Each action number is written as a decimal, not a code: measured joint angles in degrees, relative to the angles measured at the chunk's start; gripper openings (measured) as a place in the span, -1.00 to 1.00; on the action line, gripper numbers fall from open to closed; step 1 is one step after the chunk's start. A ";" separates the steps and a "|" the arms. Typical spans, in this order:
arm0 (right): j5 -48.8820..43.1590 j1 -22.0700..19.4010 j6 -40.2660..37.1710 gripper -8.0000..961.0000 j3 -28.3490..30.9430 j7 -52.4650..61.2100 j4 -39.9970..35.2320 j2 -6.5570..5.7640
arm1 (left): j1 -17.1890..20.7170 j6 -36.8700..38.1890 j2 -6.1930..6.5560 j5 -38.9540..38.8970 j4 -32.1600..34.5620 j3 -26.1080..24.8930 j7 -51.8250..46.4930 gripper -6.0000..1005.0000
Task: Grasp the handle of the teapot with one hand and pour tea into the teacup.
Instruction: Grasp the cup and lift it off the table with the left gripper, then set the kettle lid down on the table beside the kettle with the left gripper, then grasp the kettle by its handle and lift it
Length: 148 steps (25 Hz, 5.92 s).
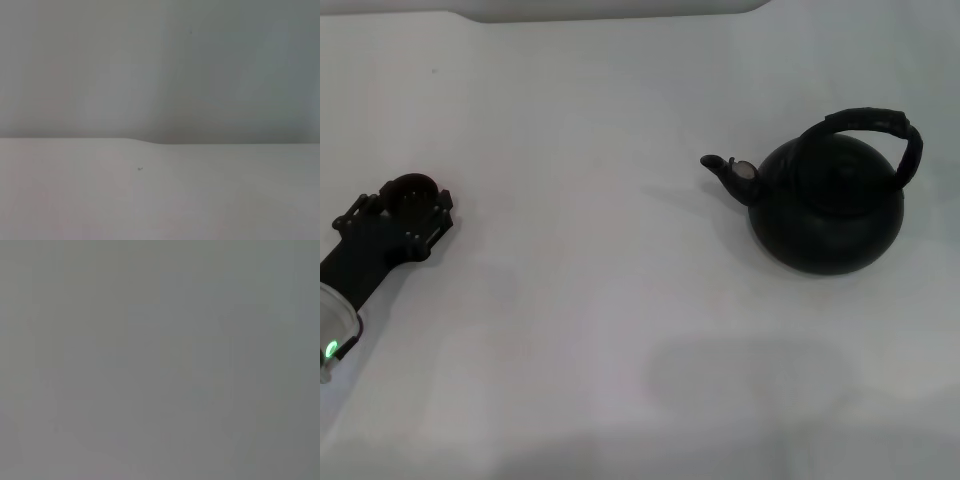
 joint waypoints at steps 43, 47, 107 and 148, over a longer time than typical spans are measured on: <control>0.06 1.73 0.38 0.79 0.00 -1.58 0.00 0.18 | -4.46 -5.43 -0.28 20.98 -2.59 -0.07 -5.37 0.42; 0.08 1.59 0.18 0.79 0.00 -1.58 -0.01 0.28 | -4.13 -5.16 -0.28 21.30 -2.59 -0.02 -5.28 0.42; -0.35 1.44 -0.78 0.78 1.44 -1.58 -0.02 0.48 | 0.95 -19.48 0.20 20.21 -1.06 -10.83 2.50 0.77; -35.81 -7.35 -31.98 0.78 -10.72 34.78 18.64 -4.78 | 5.31 -19.28 0.73 8.56 -0.05 -42.97 2.48 0.78</control>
